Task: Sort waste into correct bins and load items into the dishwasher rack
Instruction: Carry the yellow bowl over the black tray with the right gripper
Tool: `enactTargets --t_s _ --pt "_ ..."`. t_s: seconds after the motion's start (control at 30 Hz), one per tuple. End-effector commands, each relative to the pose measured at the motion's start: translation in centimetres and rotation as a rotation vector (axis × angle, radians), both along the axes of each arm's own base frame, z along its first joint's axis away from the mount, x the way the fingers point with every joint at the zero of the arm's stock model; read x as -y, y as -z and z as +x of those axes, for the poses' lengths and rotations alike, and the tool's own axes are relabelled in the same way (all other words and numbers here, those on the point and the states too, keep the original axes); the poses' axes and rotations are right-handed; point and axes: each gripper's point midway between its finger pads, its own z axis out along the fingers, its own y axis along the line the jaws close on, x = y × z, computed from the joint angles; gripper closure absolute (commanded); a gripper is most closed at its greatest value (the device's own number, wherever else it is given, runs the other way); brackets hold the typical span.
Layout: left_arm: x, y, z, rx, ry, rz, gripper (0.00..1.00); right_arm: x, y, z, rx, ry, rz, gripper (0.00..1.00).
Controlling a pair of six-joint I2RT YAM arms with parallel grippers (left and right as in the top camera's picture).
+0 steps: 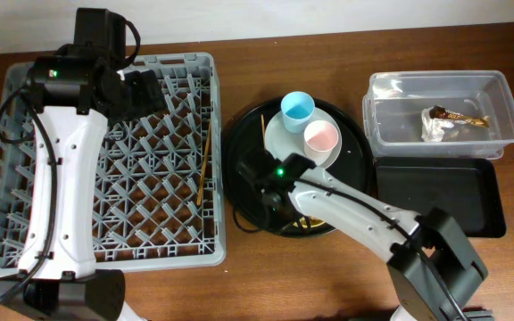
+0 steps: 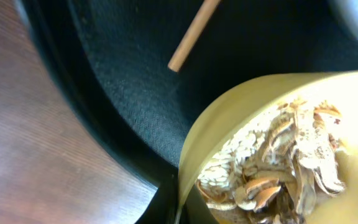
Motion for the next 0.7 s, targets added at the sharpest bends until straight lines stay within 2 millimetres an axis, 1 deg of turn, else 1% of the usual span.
enactTargets --t_s 0.0,0.03,0.1,0.2,0.27,0.33,0.37,0.4,0.47,0.5,0.53,0.6,0.67 --pt "0.0 0.1 0.1 -0.002 -0.013 -0.001 0.01 -0.6 -3.7 2.3 0.097 0.001 -0.011 0.96" --pt "-0.1 0.1 0.1 -0.002 -0.014 -0.001 0.01 -0.3 -5.1 2.5 0.107 0.003 -0.031 0.96" --pt "-0.1 0.1 0.1 -0.002 -0.013 -0.001 0.01 -0.1 -6.8 2.6 0.11 0.008 -0.038 0.96" --pt "-0.1 0.1 0.1 -0.002 -0.014 -0.001 0.01 0.4 -8.4 2.9 0.118 0.061 -0.036 0.96" --pt "-0.1 0.1 0.1 -0.002 -0.014 -0.001 0.01 1.6 -9.6 3.3 0.138 0.12 -0.043 0.96" --pt "-0.1 0.1 0.1 -0.002 -0.014 -0.001 0.01 4.0 -11.0 3.7 0.169 0.22 -0.072 0.96" --pt "0.0 0.1 0.1 -0.002 -0.013 -0.001 0.01 5.5 -11.7 3.7 0.175 0.28 -0.079 0.96" --pt "-0.1 0.1 0.1 -0.002 -0.014 -0.001 0.01 7.5 -12.5 3.7 0.173 0.352 -0.079 0.96" --pt "-0.1 0.1 0.1 -0.002 -0.014 -0.001 0.01 10.1 -13.3 3.9 0.172 0.429 -0.081 0.96" --pt "-0.1 0.1 0.1 -0.002 -0.014 -0.001 0.01 12.0 -13.7 4.0 0.169 0.485 -0.085 0.96" --pt "-0.1 0.1 0.1 -0.002 -0.014 -0.001 0.01 14.2 -13.9 4.2 0.159 0.555 -0.085 0.96" --pt "-0.1 0.1 0.1 -0.002 -0.014 -0.001 0.01 16.7 -13.8 4.3 0.109 0.605 -0.053 0.96" --pt "0.0 0.1 0.1 -0.002 -0.013 -0.001 0.01 18.6 -13.4 4.5 0.054 0.642 0.03 0.96"
